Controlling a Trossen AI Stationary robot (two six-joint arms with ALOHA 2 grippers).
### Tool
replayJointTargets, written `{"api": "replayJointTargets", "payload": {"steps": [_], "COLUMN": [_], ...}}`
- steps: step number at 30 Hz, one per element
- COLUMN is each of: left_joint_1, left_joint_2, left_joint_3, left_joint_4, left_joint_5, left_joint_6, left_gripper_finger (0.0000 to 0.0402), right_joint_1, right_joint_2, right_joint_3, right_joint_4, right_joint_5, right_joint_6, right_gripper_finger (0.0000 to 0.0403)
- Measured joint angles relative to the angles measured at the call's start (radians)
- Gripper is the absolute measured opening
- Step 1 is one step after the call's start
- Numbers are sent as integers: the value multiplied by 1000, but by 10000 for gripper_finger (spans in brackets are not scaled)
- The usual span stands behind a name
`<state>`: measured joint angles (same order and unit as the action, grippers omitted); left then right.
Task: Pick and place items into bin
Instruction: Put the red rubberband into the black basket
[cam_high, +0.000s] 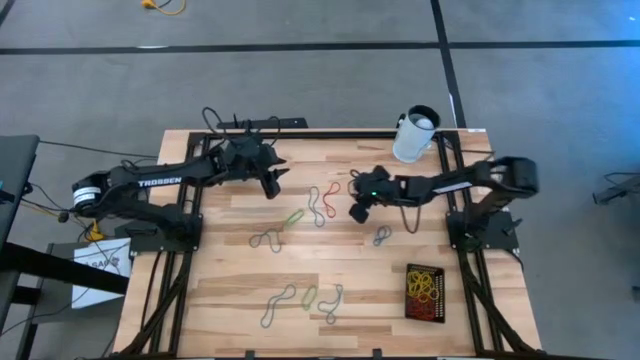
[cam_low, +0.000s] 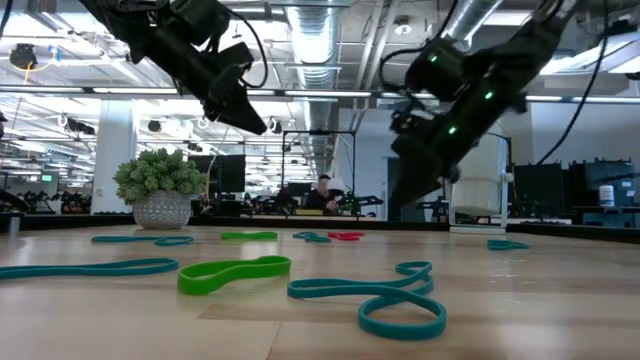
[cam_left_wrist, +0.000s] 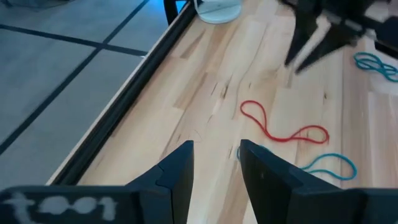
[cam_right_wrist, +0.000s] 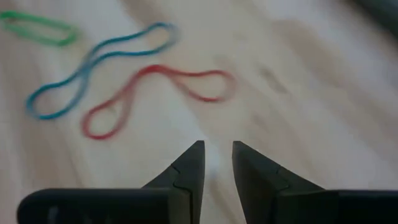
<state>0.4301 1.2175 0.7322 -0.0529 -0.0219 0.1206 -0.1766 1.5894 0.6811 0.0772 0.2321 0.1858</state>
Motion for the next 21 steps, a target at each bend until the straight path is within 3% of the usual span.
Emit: {"api": "replayJointTargets", "payload": {"steps": [6,11,17,21], "left_joint_1": [0,0,-5,-5], "left_joint_2": [13,13,13,13], "left_joint_3": [0,0,0,0], "left_joint_4": [3,0,-11,-11], "left_joint_5": [-11,-12,-12,-13], "left_joint_6": [0,-2,-12,-12], "left_gripper_finger": [122,122,122,122], "right_joint_1": [-1,5,4,15], "right_joint_2": [155,236,347,398], "right_joint_3": [77,187,309,365], "right_joint_4": [129,123,41,-1], "right_joint_5": [-98,-130,-142,-143], "right_joint_6": [-178,-277,-119,-107], "right_gripper_finger": [76,76,76,76]}}
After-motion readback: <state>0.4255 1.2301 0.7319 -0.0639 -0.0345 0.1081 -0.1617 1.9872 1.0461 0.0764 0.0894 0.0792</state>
